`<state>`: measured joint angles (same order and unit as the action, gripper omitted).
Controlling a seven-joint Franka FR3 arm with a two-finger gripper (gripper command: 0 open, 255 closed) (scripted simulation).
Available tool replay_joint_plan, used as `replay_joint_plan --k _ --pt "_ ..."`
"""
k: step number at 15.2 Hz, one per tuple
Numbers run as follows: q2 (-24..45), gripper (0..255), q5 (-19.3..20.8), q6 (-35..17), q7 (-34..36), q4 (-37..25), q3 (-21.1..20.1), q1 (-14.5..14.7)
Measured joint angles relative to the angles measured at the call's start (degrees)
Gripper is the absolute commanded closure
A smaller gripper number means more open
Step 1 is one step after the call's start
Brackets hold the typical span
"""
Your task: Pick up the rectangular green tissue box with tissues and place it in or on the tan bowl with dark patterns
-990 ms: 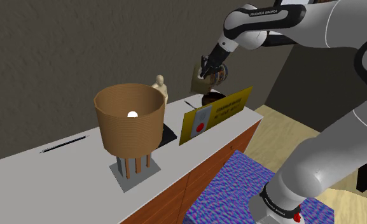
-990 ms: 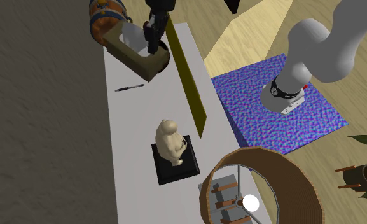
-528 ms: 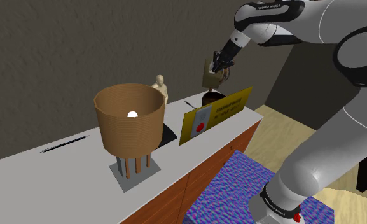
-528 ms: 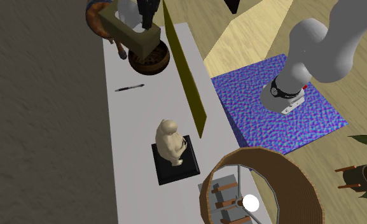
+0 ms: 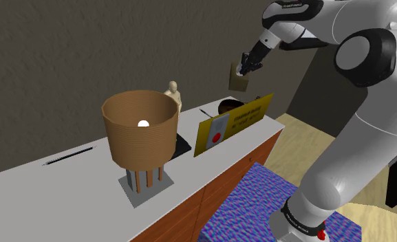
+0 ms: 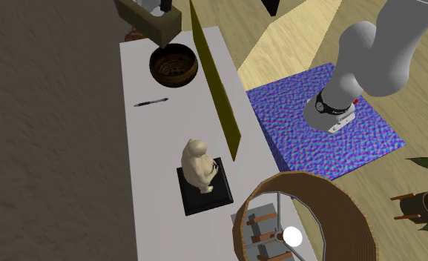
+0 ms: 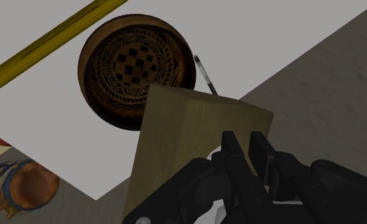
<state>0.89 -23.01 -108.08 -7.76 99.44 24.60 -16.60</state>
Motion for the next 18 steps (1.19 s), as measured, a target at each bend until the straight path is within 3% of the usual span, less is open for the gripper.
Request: replay_joint_plan --k 18 --pt "1.95 255 -3.23 -11.70 -5.89 11.10 -0.17 0.06"
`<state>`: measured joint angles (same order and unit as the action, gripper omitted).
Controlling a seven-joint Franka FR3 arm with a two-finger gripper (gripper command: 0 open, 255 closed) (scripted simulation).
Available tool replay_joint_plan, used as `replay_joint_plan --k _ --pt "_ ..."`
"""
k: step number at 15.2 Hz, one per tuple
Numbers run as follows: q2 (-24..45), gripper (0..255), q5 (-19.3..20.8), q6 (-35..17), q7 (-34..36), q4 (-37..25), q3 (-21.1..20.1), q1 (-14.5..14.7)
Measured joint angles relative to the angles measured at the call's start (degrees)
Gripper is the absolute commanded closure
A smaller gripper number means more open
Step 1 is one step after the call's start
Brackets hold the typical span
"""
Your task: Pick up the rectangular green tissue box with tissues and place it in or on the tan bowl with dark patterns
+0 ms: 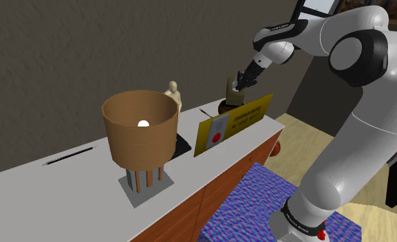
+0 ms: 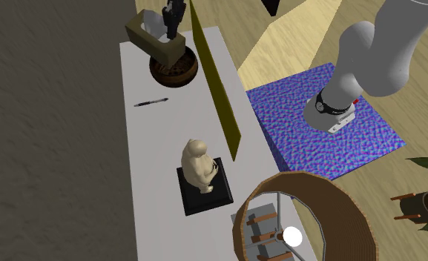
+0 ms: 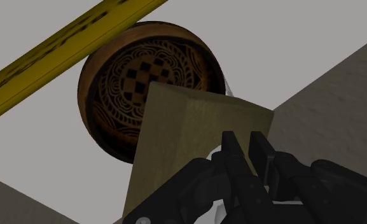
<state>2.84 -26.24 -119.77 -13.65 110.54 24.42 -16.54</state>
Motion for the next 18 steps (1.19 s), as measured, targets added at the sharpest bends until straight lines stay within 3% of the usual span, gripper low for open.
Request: replay_joint_plan --k 9,10,18 --pt "0.81 255 -0.99 -1.93 -1.22 1.37 -0.07 -0.02" --pt "0.80 0 -0.98 -1.94 -1.23 1.38 -0.07 -0.02" --pt "0.15 0 -0.27 -0.31 -0.80 0.37 0.22 -0.27"
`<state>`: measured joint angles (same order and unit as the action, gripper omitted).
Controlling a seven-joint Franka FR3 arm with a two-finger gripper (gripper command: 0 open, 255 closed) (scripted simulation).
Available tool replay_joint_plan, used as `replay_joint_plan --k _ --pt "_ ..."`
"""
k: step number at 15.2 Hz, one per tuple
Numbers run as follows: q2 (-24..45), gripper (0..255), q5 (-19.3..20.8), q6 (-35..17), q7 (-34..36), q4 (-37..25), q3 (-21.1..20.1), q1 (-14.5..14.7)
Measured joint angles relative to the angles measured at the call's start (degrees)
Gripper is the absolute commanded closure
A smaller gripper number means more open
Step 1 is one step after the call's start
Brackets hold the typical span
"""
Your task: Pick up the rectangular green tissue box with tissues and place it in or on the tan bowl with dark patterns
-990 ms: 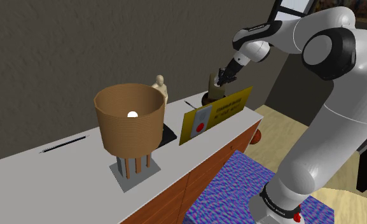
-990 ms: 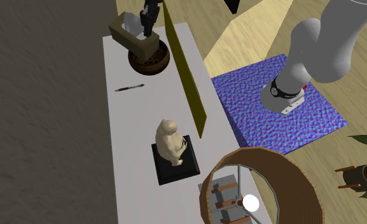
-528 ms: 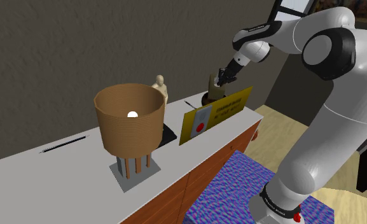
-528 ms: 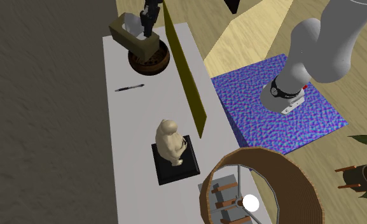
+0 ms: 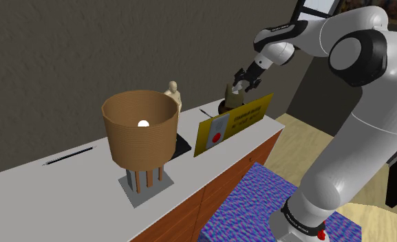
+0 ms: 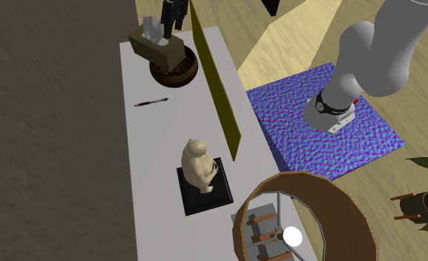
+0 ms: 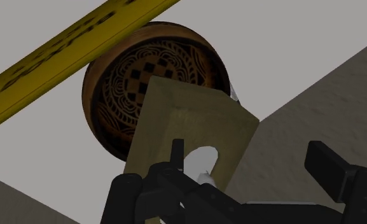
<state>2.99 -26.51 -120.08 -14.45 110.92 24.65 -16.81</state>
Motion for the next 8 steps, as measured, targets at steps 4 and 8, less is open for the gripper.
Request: replay_joint_plan --k 4,8 --pt "-2.08 0 1.75 3.97 1.07 -2.13 0.68 -0.59" --pt "-2.33 0 1.94 4.28 1.18 -2.19 0.71 -0.62"
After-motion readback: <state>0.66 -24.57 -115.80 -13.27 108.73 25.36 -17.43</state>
